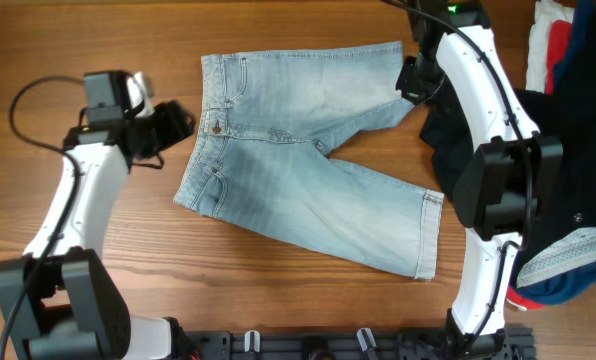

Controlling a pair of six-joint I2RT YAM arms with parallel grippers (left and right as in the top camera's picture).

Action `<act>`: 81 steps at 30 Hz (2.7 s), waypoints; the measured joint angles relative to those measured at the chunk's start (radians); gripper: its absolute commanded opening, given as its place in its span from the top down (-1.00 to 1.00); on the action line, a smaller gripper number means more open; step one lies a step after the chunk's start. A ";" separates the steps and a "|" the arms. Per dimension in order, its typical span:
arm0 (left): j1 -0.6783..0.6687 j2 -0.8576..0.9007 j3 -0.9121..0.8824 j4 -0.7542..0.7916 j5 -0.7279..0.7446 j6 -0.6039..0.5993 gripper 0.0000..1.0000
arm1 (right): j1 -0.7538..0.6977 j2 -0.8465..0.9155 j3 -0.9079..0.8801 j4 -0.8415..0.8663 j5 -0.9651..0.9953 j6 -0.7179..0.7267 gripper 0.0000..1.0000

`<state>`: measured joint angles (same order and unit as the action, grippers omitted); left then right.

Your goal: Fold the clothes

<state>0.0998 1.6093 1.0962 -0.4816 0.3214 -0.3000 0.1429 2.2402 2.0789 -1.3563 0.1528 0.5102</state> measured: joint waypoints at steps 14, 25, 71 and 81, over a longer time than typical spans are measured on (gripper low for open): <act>-0.093 0.294 0.002 0.127 0.006 0.037 0.91 | -0.001 -0.049 -0.001 -0.042 -0.041 -0.026 0.52; 0.019 0.267 0.013 -0.043 -0.073 0.025 0.92 | -0.008 -0.172 -0.001 -0.062 -0.013 -0.026 0.52; 0.230 0.119 0.006 -0.245 -0.195 -0.047 -0.04 | 0.135 0.178 -0.010 0.332 -0.534 0.297 0.07; 0.230 0.119 0.006 -0.248 -0.195 -0.047 -0.04 | 0.136 0.178 -0.010 0.245 -0.394 0.423 0.91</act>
<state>0.3298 1.7279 1.1023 -0.7300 0.1268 -0.3466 0.2790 2.4184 2.0689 -1.1118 -0.2413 0.9329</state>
